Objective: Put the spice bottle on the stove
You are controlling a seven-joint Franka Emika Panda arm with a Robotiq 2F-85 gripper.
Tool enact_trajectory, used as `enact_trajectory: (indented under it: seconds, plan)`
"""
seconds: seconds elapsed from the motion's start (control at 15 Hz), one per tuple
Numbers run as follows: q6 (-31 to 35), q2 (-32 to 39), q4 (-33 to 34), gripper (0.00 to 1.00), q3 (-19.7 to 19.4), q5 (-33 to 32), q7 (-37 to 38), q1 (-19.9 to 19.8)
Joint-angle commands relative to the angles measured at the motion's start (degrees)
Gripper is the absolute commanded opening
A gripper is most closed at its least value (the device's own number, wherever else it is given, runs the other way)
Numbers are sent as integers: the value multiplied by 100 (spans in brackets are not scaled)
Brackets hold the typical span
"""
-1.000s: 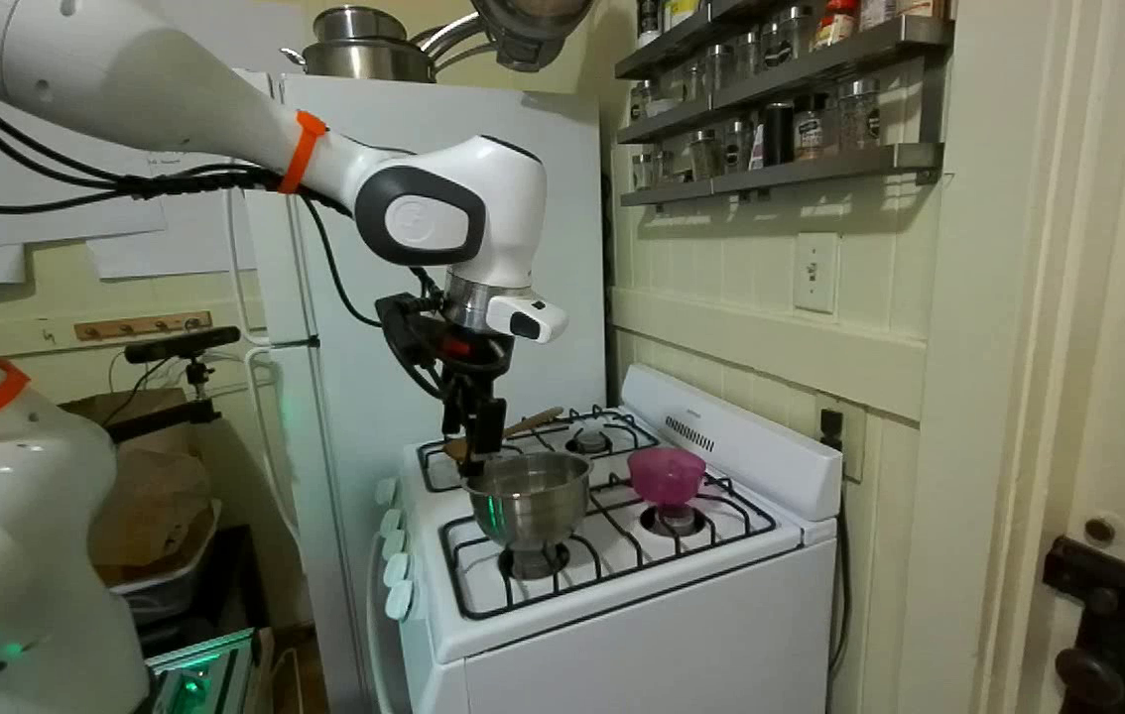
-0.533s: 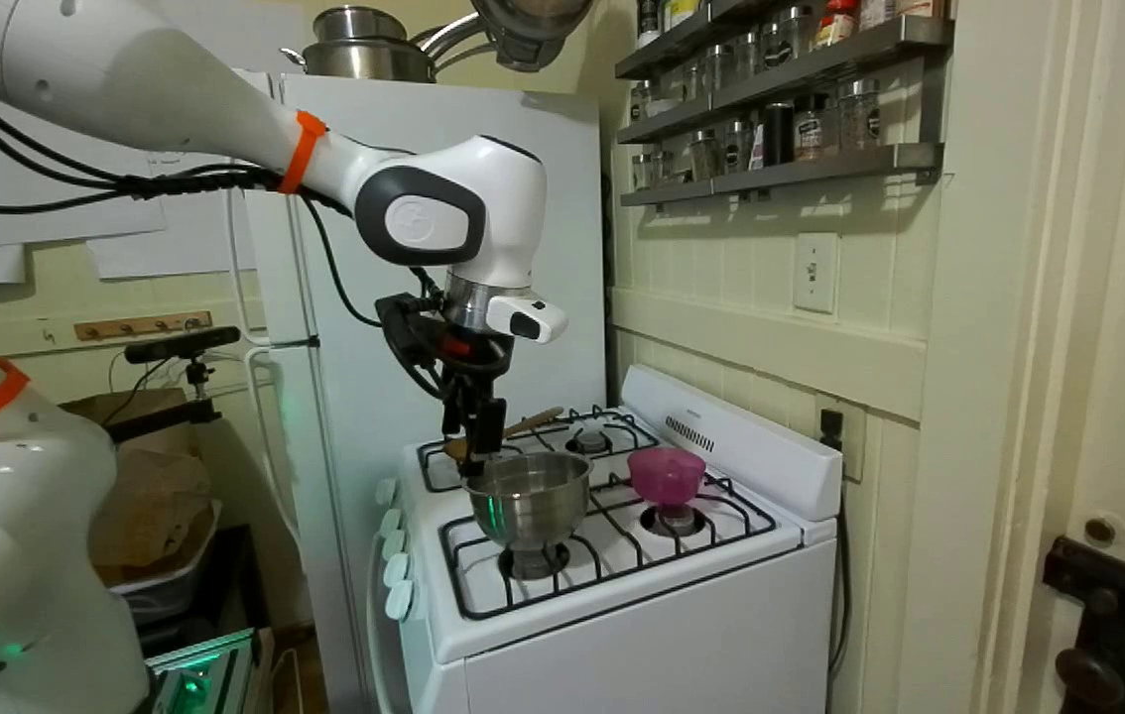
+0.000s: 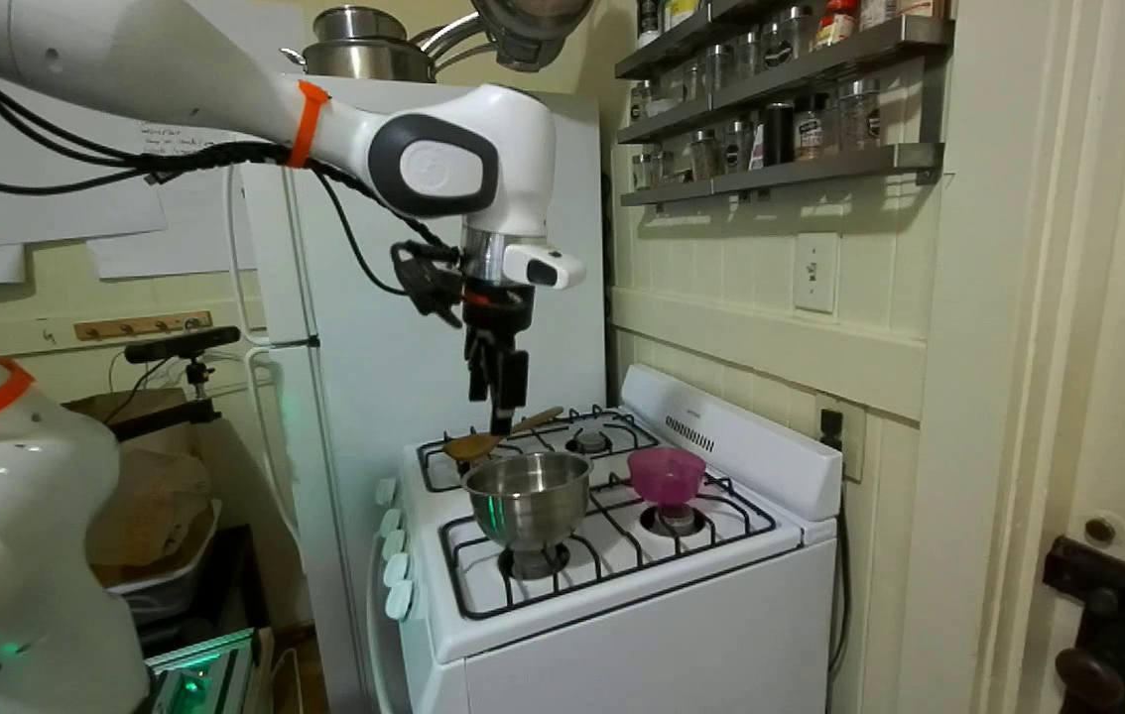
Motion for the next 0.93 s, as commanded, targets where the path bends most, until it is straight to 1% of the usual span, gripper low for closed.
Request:
enact_trajectory:
  seconds: [0.0, 0.13, 0.4, 0.6, 0.67, 0.87]
  plan:
    - [-486, 315, 1177, 100, 226, -223, 376, -72]
    - [-476, 518, 1731, 100, 377, -400, 629, -87]
    - [-47, 1031, 2780, 100, 800, -1148, 1498, -102]
    - [-143, 1453, 3605, 100, 1129, -1730, 1871, 25]
    - [-135, 1580, 3876, 100, 1241, -1972, 1925, 86]
    - [-115, 1925, 4637, 100, 1464, -2623, 1411, 325]
